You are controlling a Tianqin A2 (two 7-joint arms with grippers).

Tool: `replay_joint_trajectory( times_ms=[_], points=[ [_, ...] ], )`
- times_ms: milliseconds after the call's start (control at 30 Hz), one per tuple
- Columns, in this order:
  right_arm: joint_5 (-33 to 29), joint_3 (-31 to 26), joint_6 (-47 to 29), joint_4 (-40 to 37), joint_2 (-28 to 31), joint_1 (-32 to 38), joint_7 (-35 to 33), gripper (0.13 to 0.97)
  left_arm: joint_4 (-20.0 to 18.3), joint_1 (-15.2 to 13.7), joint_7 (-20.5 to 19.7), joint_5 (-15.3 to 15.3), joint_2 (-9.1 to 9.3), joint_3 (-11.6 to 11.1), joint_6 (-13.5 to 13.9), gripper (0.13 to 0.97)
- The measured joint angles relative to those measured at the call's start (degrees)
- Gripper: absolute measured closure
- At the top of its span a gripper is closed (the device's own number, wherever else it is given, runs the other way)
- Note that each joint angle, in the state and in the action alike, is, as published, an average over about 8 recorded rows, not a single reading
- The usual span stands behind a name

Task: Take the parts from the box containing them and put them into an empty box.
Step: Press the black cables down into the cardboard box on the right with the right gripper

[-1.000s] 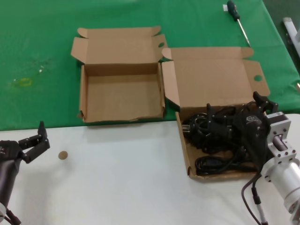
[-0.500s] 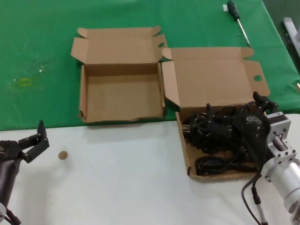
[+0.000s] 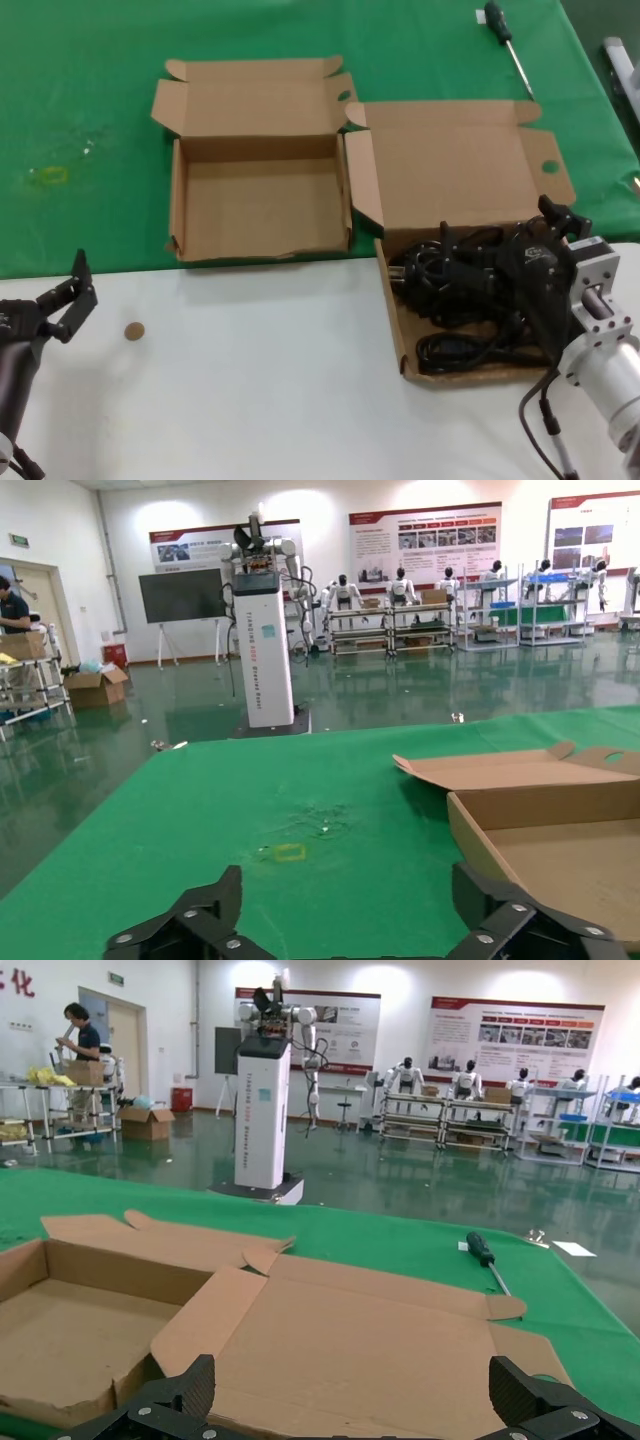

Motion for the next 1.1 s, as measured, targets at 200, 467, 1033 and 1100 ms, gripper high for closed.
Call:
replay_joint_trajectory(
  times_ms=[200,467,1033,1100],
  points=[
    [0.85,-2.09,-0.63,-0.78,3.69,0.88,0.41,0.129,0.0,0.0,0.0,0.0,0.0,0.0,0.0,0.37],
    [0.1,-1.88,-10.52,-3.14,10.22,2.42,-2.22,0.129,0.0,0.0,0.0,0.0,0.0,0.0,0.0,0.547],
    [0.3,-0.02,-33.44,-7.08,23.71,9.56,-13.26,0.129,0.0,0.0,0.0,0.0,0.0,0.0,0.0,0.871],
    [0.14,-0.28,-35.68,-6.89,25.02,10.48,-14.41,0.129,0.0,0.0,-0.01,0.0,0.0,0.0,0.0,0.871]
  ],
)
